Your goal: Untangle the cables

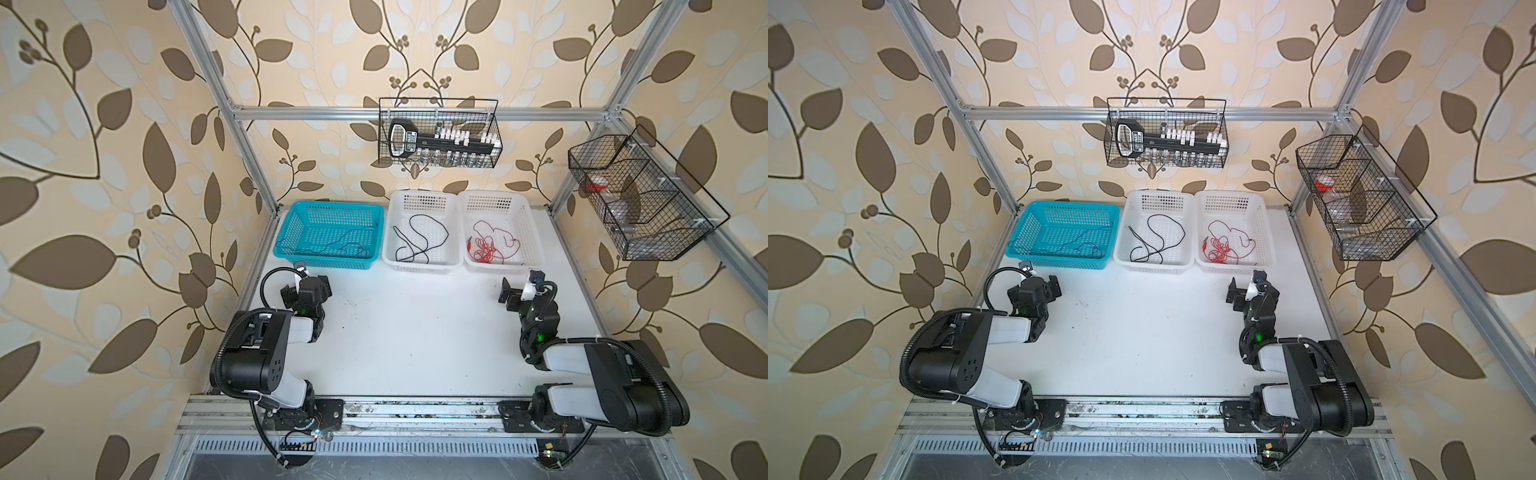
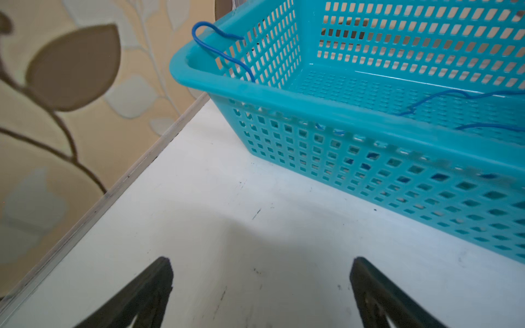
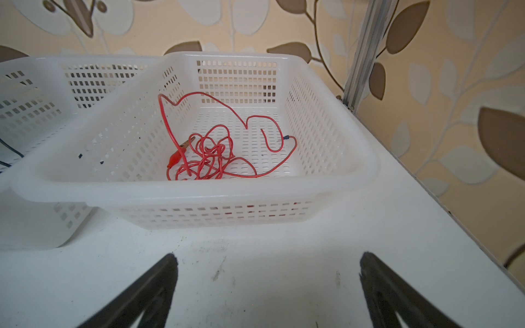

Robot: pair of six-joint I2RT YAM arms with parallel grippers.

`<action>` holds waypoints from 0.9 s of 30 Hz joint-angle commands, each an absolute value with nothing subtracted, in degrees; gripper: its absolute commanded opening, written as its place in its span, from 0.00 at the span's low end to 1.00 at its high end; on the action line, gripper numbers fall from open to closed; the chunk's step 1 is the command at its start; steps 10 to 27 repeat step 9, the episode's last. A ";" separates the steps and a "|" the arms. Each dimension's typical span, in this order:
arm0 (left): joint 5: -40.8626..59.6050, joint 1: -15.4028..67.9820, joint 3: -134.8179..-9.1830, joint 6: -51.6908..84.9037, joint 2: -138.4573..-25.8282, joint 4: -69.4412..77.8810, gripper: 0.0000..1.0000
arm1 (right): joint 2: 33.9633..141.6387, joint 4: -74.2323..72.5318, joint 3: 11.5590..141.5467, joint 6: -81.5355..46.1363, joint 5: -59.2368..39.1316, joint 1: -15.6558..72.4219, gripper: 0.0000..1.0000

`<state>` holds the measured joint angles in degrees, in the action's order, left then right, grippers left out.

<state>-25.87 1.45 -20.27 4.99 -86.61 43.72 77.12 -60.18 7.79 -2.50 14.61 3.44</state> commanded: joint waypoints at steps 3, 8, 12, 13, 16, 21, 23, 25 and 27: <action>-24.61 1.34 -21.30 6.33 -85.36 43.33 0.99 | 77.65 -63.01 8.49 -0.73 15.82 4.35 1.00; -24.61 1.32 -21.36 6.33 -85.43 43.33 0.99 | 77.63 -62.31 8.80 -1.08 14.81 3.78 1.00; -24.61 1.32 -21.31 6.33 -85.36 43.33 0.99 | 77.57 -62.73 8.60 -1.12 15.19 3.84 1.00; -24.61 1.32 -21.31 6.33 -85.36 43.33 0.99 | 77.57 -62.73 8.60 -1.12 15.19 3.84 1.00; -24.61 1.32 -21.31 6.33 -85.36 43.33 0.99 | 77.57 -62.73 8.60 -1.12 15.19 3.84 1.00; -24.61 1.32 -21.31 6.33 -85.36 43.33 0.99 | 77.57 -62.73 8.60 -1.12 15.19 3.84 1.00; -24.61 1.32 -21.31 6.33 -85.36 43.33 0.99 | 77.57 -62.73 8.60 -1.12 15.19 3.84 1.00; -24.61 1.32 -21.31 6.33 -85.36 43.33 0.99 | 77.57 -62.73 8.60 -1.12 15.19 3.84 1.00; -24.61 1.32 -21.31 6.33 -85.36 43.33 0.99 | 77.57 -62.73 8.60 -1.12 15.19 3.84 1.00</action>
